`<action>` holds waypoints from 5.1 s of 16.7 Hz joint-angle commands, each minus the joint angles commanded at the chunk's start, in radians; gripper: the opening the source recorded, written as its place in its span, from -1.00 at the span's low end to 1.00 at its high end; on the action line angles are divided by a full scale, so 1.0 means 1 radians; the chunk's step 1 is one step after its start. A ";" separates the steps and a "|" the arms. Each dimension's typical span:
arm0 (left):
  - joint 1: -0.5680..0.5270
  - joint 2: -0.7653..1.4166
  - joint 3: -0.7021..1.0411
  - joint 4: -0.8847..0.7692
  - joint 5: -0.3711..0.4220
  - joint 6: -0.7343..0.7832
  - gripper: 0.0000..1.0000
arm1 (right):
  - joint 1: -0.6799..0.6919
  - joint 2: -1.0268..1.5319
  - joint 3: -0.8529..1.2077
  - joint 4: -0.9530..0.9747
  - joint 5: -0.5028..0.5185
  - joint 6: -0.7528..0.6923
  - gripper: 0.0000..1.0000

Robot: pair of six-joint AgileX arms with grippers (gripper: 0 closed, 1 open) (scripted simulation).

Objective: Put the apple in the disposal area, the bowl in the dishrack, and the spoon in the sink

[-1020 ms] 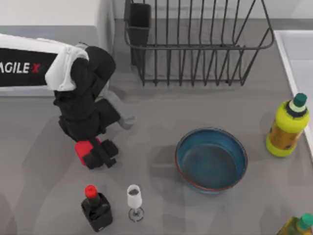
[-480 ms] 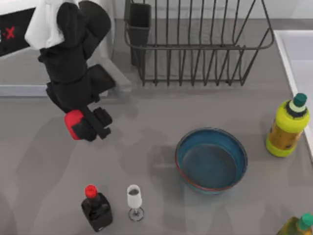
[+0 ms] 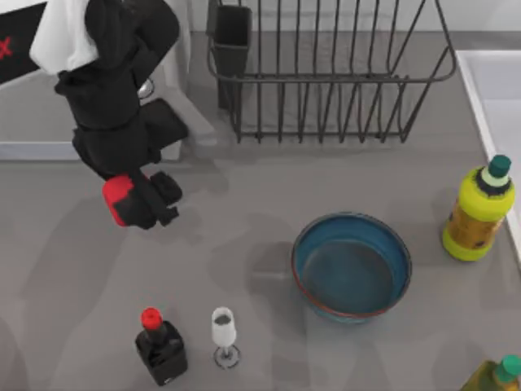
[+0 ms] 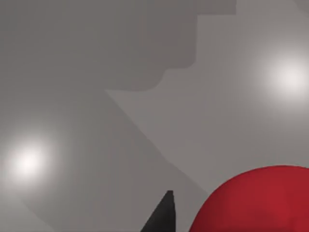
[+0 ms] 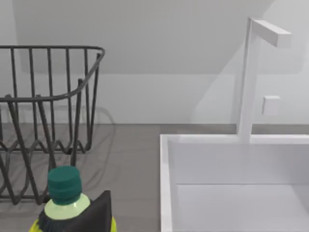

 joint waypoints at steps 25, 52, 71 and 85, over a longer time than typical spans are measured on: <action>0.625 -0.536 -0.296 -0.242 -0.093 2.441 -1.00 | 0.000 0.000 0.000 0.000 0.000 0.000 1.00; 0.798 -0.554 -0.618 0.132 -0.155 2.956 -1.00 | 0.000 0.000 0.000 0.000 0.000 0.000 1.00; 0.798 -0.554 -0.618 0.132 -0.155 2.956 1.00 | 0.000 0.000 0.000 0.000 0.000 0.000 1.00; 0.813 -0.635 -0.726 0.237 -0.154 2.699 1.00 | 0.000 0.000 0.000 0.000 0.000 0.000 1.00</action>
